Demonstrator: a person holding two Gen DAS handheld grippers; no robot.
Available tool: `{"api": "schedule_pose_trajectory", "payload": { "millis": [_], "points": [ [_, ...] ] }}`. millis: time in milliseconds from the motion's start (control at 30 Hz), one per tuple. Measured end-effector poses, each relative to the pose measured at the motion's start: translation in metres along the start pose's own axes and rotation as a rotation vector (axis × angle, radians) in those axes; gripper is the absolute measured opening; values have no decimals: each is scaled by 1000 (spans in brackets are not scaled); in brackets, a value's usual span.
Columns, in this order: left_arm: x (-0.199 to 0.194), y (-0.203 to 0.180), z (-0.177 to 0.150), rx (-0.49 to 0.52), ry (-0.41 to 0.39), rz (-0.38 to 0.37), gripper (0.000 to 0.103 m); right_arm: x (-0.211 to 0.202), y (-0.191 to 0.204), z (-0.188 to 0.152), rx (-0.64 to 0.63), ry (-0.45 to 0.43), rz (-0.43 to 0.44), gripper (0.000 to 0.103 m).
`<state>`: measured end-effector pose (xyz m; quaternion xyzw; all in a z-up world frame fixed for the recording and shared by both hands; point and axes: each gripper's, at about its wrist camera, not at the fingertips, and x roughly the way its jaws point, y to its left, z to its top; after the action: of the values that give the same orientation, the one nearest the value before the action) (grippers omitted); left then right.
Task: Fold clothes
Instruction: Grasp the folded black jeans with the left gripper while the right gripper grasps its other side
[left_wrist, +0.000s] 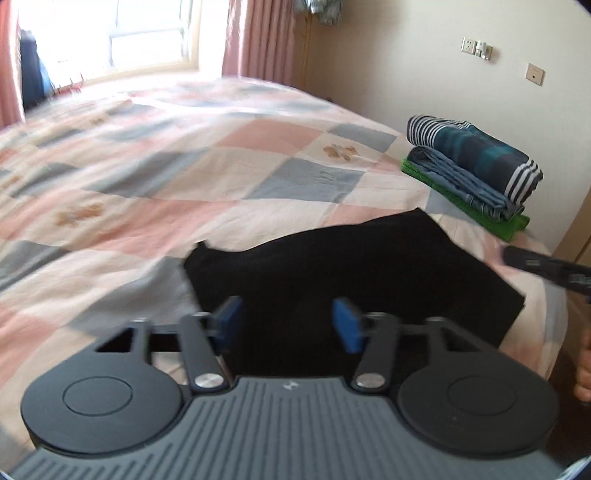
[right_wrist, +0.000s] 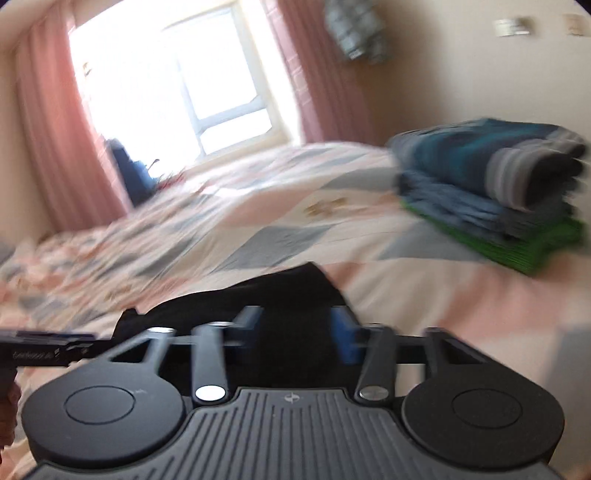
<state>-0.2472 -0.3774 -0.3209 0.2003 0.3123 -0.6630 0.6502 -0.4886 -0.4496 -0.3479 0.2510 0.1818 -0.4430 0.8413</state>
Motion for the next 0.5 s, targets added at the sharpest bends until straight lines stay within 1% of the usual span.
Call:
{"api": "schedule_pose_trajectory", "payload": {
  "millis": [67, 133, 233, 267, 300, 367, 433, 500],
  "points": [
    [14, -5, 13, 11, 16, -34, 31, 28, 10, 18, -68, 66, 40, 8],
    [28, -10, 23, 36, 30, -46, 31, 52, 22, 31, -144, 117, 57, 7],
    [57, -12, 33, 45, 75, -61, 30, 88, 26, 39, -241, 191, 30, 7],
    [68, -10, 35, 41, 94, -54, 28, 98, 21, 39, -249, 219, 33, 0],
    [77, -8, 36, 43, 103, -51, 29, 108, 16, 38, -252, 245, 41, 0],
    [94, -2, 37, 45, 123, -21, 32, 125, 6, 38, -253, 289, 56, 0],
    [109, 7, 39, -4, 152, -32, 34, 136, -1, 39, -241, 318, 67, 0],
    [123, 19, 42, -64, 178, -33, 41, 152, -3, 42, -228, 364, 66, 0]
  ]
}}
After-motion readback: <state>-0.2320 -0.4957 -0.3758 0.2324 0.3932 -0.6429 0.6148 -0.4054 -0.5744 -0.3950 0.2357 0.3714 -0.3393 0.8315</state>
